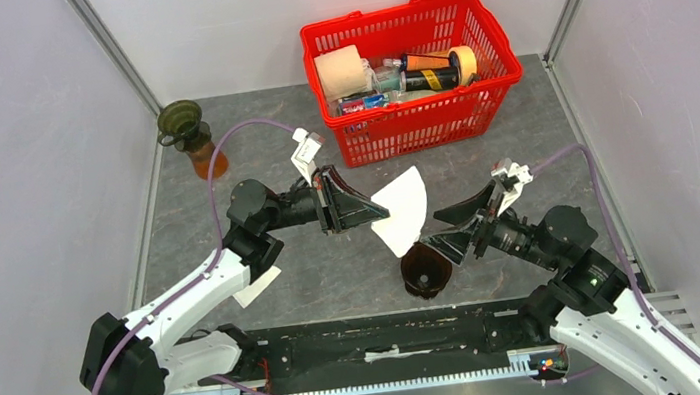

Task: Place the coffee filter in the dripper

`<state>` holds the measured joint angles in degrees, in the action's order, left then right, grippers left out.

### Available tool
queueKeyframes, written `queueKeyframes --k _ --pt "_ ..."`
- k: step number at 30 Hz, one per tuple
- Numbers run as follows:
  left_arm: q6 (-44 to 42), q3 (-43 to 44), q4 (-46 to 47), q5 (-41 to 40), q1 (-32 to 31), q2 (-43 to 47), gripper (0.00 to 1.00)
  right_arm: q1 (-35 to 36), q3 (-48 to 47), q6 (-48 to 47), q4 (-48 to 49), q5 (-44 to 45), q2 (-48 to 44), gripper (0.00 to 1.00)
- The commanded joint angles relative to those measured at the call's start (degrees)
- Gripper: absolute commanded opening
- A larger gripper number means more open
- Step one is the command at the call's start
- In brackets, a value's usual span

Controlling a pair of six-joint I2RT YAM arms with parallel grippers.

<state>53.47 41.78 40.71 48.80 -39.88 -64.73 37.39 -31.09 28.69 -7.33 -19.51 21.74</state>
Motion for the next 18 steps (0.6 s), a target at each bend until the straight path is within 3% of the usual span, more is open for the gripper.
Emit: queueKeyframes --k 1,18 --pt "-1.97 0.7 1.65 1.58 0.24 0.3 0.02 0.05 -1.83 0.63 2.91 -0.78 0.52 0.83" --pt "-4.43 0.67 -1.27 -1.66 0.23 1.35 0.02 0.06 -2.69 1.19 -1.1 1.15 -1.5 0.84"
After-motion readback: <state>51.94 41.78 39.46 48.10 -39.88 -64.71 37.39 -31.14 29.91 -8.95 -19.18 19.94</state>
